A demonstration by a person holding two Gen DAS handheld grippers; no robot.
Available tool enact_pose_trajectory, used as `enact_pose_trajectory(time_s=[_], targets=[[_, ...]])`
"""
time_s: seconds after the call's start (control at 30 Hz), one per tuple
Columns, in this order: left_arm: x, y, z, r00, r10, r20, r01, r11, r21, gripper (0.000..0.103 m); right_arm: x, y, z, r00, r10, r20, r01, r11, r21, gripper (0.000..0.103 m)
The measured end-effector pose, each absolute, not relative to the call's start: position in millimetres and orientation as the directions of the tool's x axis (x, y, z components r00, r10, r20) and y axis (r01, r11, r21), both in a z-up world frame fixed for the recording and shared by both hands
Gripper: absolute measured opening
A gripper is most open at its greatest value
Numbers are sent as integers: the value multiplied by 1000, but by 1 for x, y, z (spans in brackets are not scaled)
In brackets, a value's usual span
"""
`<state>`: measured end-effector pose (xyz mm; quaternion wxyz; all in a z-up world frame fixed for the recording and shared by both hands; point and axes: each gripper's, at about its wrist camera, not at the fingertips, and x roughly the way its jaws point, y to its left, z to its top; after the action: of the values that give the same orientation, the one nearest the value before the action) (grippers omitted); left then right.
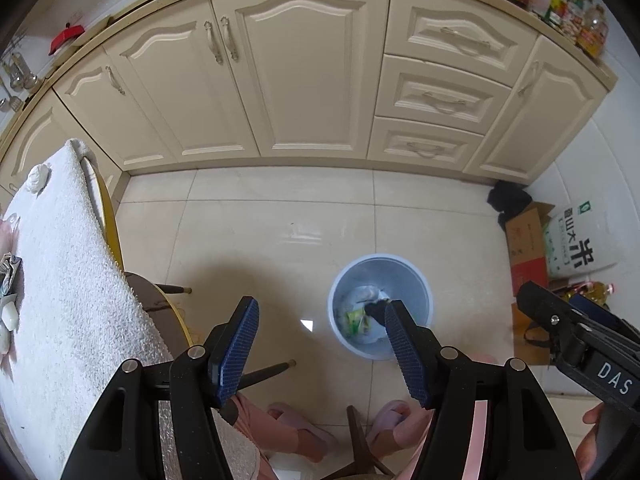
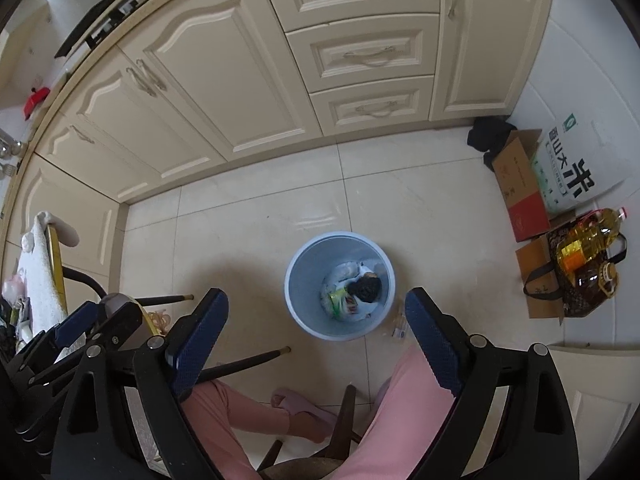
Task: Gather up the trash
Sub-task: 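Open both grippers over the blue bin to drop the items, then move both tools back over the table toward the black bag pile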
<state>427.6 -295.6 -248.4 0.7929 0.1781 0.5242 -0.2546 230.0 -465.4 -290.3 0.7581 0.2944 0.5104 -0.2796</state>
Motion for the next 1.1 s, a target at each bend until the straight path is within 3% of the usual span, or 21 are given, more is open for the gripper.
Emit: enact_pose_trajectory(time_s=[0.7,0.93,1.1], targets=[[388,-238,-208,367,-274,-889,576,818,-14,62,213,-428,-250,365,-216,-906,693,713,109,95],[365,-191,-184,420,-291,-859,531,847,-27,71,214,-398,-233,418,-219,-882,649,752,121,99],[348,-147,-171,459,-285,-841,482,876,-33,72,220,-373,-227,445,-199,-873,610,782,132,102]])
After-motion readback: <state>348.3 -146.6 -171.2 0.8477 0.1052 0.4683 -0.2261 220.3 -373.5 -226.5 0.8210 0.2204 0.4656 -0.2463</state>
